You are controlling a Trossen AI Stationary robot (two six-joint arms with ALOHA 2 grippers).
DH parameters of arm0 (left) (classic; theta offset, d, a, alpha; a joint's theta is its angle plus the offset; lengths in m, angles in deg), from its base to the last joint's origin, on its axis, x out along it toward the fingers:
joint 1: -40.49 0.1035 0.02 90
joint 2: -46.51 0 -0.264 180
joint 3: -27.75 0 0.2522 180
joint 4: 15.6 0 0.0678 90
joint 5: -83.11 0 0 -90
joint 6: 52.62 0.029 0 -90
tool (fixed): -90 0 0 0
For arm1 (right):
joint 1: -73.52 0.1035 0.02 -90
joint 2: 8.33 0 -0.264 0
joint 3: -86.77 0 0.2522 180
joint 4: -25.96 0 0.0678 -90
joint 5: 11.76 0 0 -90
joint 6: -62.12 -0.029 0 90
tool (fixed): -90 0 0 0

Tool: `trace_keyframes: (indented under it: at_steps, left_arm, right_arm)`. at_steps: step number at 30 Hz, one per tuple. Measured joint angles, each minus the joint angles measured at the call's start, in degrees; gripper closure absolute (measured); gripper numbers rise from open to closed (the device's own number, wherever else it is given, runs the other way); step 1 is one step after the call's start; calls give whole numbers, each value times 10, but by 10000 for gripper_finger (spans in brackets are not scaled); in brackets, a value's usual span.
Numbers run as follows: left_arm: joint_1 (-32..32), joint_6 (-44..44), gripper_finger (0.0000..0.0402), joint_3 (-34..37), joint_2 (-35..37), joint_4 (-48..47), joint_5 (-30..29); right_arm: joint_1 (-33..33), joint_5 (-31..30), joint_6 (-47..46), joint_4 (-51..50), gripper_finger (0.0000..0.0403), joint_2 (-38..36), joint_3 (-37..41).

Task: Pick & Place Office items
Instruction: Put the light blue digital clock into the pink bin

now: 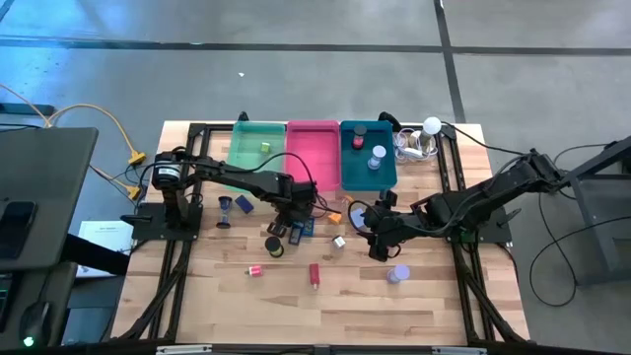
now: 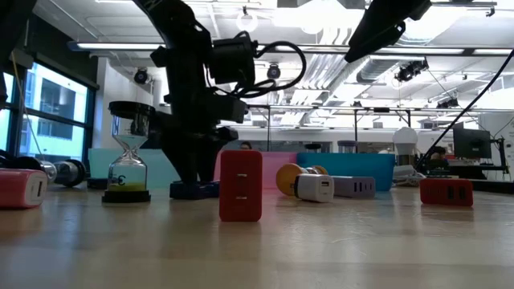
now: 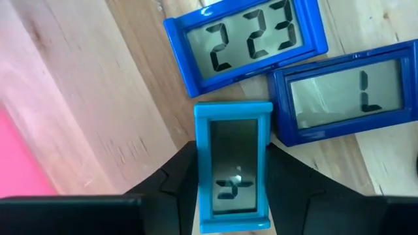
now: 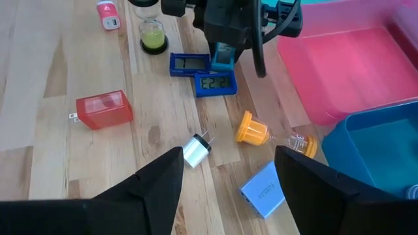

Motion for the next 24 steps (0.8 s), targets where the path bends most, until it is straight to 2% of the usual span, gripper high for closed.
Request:
trace_keyframes:
  at_steps: [6, 11, 19, 24]
  left_arm:
    - [-3, -8, 274, 0, 5, -1, -23]
    - [-13, -12, 274, 2, 27, -15, -69]
    - [-40, -41, 274, 1, 106, -19, -79]
    - [-32, -5, 274, 0, 174, -16, -78]
  right_arm:
    - [0, 0, 0, 0, 172, 0, 0]
    - [0, 0, 0, 0, 172, 0, 0]
    - [0, 0, 13, 0, 172, 0, 0]
    - [0, 0, 15, 0, 172, 0, 0]
